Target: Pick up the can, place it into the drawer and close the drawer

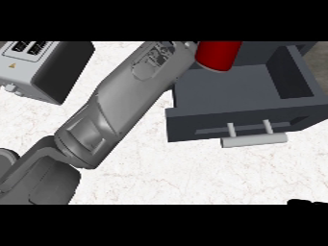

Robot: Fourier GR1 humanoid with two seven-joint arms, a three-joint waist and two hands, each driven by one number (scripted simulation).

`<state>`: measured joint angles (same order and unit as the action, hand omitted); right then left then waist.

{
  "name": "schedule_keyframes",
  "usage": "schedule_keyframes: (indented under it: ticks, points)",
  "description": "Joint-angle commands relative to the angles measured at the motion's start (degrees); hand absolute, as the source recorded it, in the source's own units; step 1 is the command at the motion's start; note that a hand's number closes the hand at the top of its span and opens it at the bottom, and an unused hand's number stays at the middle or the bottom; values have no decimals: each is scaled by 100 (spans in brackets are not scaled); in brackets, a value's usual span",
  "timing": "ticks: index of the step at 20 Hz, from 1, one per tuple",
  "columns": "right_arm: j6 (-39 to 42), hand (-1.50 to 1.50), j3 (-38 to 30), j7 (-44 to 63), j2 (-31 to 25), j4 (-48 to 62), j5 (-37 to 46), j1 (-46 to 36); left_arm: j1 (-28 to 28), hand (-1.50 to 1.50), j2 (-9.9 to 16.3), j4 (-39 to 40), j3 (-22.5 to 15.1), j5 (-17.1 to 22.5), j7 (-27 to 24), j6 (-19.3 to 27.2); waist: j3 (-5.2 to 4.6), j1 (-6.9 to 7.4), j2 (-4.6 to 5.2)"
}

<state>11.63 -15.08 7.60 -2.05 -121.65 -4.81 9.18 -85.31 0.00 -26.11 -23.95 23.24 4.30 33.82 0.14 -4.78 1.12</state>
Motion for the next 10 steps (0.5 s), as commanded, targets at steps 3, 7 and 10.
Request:
schedule_keyframes:
  ticks: [3, 7, 10]
  points:
    - [-31, -150, 160, 67, 33, -40, 95, -125, 130, 150, 0, 278, -382, 266, -367, 189, 2, -142, 39]
    - [-57, -150, 25, 190, -61, -189, -8, -169, 55, 150, 0, 492, -518, 334, -376, 114, 0, -133, 28]
    - [-143, -150, 175, 124, -38, 126, 259, -427, 107, 150, 0, 457, -812, 315, -511, 268, 4, -190, 73]
